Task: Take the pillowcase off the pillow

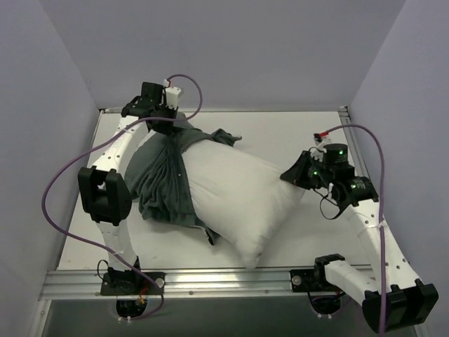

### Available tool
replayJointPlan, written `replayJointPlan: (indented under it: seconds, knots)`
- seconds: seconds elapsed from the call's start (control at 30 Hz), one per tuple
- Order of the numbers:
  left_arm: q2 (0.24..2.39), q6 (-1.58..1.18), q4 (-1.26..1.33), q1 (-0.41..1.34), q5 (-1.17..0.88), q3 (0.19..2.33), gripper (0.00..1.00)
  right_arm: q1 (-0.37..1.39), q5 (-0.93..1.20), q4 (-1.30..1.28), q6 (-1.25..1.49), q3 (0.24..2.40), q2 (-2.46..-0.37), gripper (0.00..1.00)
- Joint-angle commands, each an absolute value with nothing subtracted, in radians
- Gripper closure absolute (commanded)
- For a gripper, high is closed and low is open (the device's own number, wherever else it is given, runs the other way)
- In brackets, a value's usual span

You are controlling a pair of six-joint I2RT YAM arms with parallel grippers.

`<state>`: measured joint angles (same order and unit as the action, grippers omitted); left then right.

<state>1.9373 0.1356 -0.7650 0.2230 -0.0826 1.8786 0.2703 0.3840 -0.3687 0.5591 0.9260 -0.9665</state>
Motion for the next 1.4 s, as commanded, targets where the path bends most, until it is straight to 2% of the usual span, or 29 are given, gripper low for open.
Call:
replayJointPlan:
  seconds: [0.0, 0.1, 0.2, 0.37, 0.6, 0.7, 0.77, 0.8, 0.87, 0.93, 0.97, 1.0, 1.13, 1.2, 1.37]
  knots:
    - [1.974, 0.198, -0.663, 0.095, 0.126, 1.934, 0.98, 0.045, 0.411, -0.658, 0.358, 1.061, -0.962, 1.00]
    - [1.974, 0.235, -0.647, 0.029, 0.140, 1.913, 0.98, -0.112, 0.398, -0.702, 0.287, 1.190, -1.025, 1.00]
    - [1.954, 0.281, -0.609, -0.044, 0.152, 1.847, 0.98, -0.167, 0.354, -0.677, 0.307, 1.288, -1.072, 1.00]
    - [1.919, 0.339, -0.561, -0.113, 0.138, 1.738, 0.98, -0.195, 0.312, -0.698, 0.279, 1.438, -1.147, 1.00]
    - [1.934, 0.373, -0.549, -0.221, 0.104, 1.721, 0.98, -0.192, 0.235, -0.753, 0.259, 1.583, -1.180, 1.00]
    - [1.886, 0.393, -0.600, -0.227, -0.064, 1.680, 0.98, -0.192, 0.251, -0.741, 0.268, 1.542, -1.186, 1.00]
    - [1.843, 0.384, -0.617, -0.191, -0.188, 1.632, 0.98, -0.177, 0.368, -0.689, 0.305, 1.458, -1.177, 1.00]
    - [1.801, 0.377, -0.620, -0.172, -0.208, 1.577, 0.98, -0.152, 0.380, -0.674, 0.334, 1.431, -1.175, 0.91]
    - [1.761, 0.344, -0.614, -0.134, -0.238, 1.525, 0.98, -0.066, 0.306, -0.638, 0.405, 1.376, -1.172, 0.61]
    - [1.721, 0.304, -0.597, -0.101, -0.273, 1.473, 0.98, 0.070, 0.275, -0.605, 0.449, 1.332, -1.170, 0.18]
    - [1.717, 0.292, -0.594, -0.095, -0.279, 1.464, 0.98, 0.102, 0.302, -0.533, 0.509, 1.257, -1.167, 0.05]
    - [1.709, 0.284, -0.589, -0.092, -0.278, 1.457, 0.98, 0.171, 0.323, -0.482, 0.540, 1.214, -1.163, 0.00]
    - [1.724, 0.285, -0.589, -0.092, -0.250, 1.459, 0.98, 0.362, 0.339, -0.214, 0.640, 1.080, -1.216, 0.00]
    - [1.736, 0.290, -0.595, -0.091, -0.239, 1.466, 0.98, 0.377, 0.316, -0.109, 0.618, 1.094, -1.273, 0.00]
    - [1.741, 0.288, -0.609, -0.087, -0.248, 1.485, 0.98, 0.296, 0.291, -0.115, 0.519, 1.303, -1.515, 0.00]
